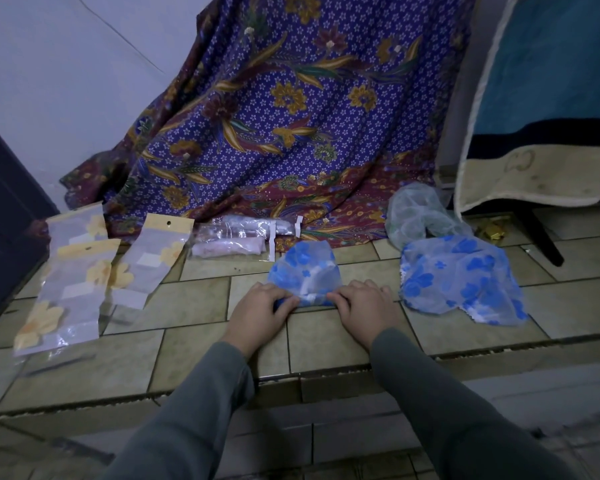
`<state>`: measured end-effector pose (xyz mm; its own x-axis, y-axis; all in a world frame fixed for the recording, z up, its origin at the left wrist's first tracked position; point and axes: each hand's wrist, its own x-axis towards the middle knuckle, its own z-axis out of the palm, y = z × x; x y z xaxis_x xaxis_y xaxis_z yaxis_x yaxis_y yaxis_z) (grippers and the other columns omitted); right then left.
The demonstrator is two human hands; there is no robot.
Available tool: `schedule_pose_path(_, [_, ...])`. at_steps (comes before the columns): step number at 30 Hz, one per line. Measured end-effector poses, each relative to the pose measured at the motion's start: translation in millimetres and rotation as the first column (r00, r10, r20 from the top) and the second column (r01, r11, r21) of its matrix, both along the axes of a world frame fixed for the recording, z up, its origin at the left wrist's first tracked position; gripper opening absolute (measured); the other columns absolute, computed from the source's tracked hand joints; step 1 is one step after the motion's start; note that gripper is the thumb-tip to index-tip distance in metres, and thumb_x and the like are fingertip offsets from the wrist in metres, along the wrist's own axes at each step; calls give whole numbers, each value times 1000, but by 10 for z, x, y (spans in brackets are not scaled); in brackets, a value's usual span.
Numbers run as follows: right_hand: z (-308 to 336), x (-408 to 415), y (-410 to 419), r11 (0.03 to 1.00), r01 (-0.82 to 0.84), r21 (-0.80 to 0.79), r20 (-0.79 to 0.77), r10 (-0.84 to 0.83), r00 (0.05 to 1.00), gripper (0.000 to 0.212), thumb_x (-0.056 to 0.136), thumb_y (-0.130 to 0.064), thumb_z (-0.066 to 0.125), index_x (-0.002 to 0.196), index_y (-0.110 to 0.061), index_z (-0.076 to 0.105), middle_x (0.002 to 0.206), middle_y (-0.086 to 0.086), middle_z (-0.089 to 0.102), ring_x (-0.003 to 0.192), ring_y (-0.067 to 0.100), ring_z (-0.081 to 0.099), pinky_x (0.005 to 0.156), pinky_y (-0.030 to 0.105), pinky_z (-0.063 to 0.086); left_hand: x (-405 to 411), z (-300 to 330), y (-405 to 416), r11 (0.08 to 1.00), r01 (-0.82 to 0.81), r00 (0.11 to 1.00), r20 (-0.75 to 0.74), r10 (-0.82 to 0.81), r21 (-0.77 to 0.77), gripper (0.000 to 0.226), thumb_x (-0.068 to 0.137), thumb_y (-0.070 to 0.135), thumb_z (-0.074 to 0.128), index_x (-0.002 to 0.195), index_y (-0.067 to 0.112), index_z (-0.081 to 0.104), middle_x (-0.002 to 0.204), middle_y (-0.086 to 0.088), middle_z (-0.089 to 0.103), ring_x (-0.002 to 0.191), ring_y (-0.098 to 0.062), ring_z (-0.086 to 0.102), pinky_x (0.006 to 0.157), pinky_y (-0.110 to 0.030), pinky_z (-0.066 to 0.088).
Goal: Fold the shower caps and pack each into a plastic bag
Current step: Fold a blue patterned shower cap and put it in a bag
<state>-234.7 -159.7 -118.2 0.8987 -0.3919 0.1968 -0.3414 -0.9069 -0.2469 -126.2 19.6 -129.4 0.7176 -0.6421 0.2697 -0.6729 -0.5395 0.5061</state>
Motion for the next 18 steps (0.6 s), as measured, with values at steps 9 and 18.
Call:
schedule_pose_path(9, [50,216,-37,996,68,52,-34,-66,997,28,96,-45,38,103,-31,61,91,0,67,95,22,56,77,35,27,109,121,-104,986,-130,989,-55,137,109,21,86,47,60,94,30,68,96,6,70,91,-18,62,74,-30,48])
schedule_pose_path(18, [-96,257,-66,999,-42,-21,176,45,983,9,84,-33,64,82,-24,67,85,-2,60,82,25,56,68,33,31,107,26,-152,994,43,946,317,-73,100,32,84,40,44,83,27,72,84,7,67,74,-23,56,63,-32,46])
